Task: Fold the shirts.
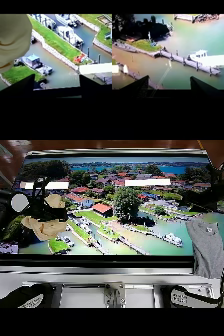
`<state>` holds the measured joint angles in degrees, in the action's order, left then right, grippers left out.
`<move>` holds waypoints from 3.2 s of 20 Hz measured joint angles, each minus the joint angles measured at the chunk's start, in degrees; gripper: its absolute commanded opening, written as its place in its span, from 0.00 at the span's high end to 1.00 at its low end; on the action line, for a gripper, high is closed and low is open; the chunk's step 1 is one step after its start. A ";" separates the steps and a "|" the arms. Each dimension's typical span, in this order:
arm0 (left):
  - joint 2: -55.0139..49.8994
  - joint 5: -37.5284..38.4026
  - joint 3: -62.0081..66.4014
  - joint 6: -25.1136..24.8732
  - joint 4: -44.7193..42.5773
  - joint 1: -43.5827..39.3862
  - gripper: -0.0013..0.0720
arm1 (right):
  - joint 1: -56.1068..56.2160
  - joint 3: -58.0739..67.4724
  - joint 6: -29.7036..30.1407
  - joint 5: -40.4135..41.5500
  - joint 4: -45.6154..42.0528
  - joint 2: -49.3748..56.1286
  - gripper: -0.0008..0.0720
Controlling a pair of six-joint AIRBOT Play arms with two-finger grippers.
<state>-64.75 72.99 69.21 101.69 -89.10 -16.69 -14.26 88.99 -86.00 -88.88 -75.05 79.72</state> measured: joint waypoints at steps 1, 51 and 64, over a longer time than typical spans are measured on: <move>0.00 0.00 0.00 0.00 0.00 0.00 0.11 | 0.00 0.00 0.00 1.25 0.00 0.00 0.12; 5.60 -27.30 13.16 4.90 9.20 -18.05 0.93 | 0.07 6.36 5.46 5.81 14.60 -14.27 0.12; -7.72 -21.18 3.19 8.20 13.05 -14.36 0.00 | 0.07 -21.70 7.61 -1.25 13.57 -16.72 0.12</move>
<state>-72.47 51.81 72.40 109.89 -76.05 -31.05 -14.20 67.29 -78.39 -90.13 -61.47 63.00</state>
